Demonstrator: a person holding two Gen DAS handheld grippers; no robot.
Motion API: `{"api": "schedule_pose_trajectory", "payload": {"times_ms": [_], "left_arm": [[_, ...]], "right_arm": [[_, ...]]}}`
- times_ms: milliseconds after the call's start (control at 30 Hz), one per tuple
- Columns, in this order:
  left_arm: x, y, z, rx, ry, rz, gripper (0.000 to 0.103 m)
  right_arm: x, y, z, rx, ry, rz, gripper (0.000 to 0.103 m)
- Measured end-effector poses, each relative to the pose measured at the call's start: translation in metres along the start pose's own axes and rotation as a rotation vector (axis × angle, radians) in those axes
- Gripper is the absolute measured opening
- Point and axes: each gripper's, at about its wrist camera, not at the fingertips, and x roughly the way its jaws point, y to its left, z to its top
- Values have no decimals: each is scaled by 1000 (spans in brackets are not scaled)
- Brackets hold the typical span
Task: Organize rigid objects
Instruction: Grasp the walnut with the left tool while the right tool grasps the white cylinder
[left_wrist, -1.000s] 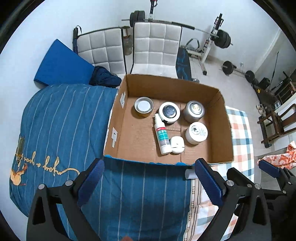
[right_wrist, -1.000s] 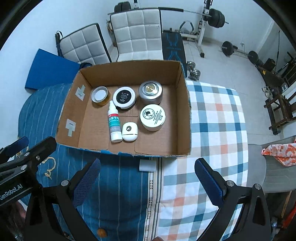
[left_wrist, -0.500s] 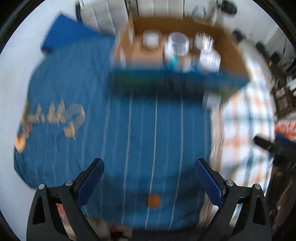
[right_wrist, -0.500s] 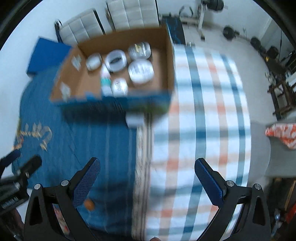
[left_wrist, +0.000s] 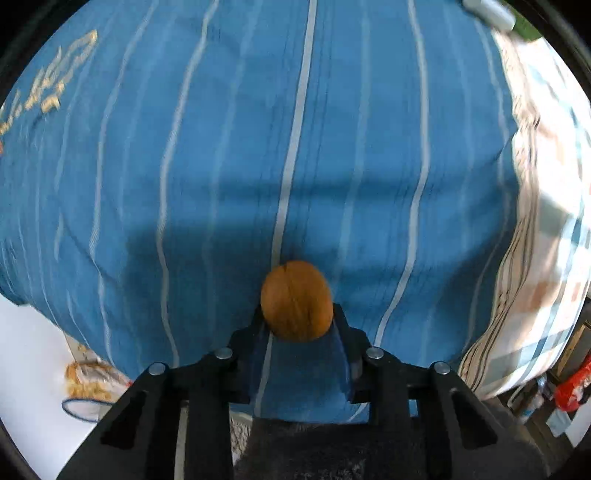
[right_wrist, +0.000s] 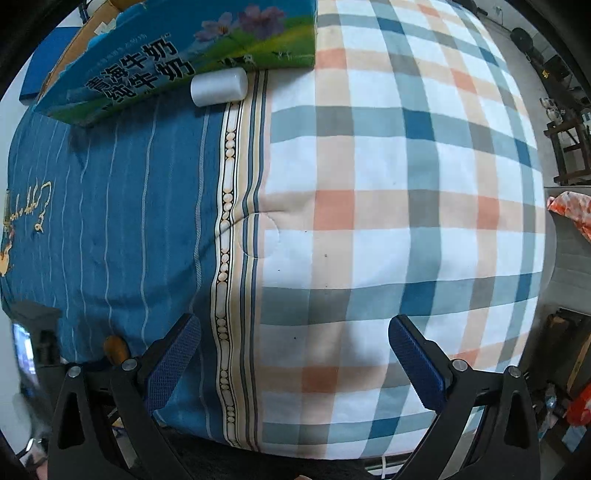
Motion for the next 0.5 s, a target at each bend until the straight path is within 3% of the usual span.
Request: {"api": "schedule_pose_trajectory", "payload": {"times_ms": [133,300,500], "left_arm": [[-29,1,32,-34,-78,-38,28],[-60,-5,86,-46,-174,-63,25],[-63,-4,136,-43,-176,-98,25]], "right_arm": [[-1,-1,9,24,-24,33,103],[-9,7,46,97,-104,110,103],[3,18,101,189,-200,127,101]]}}
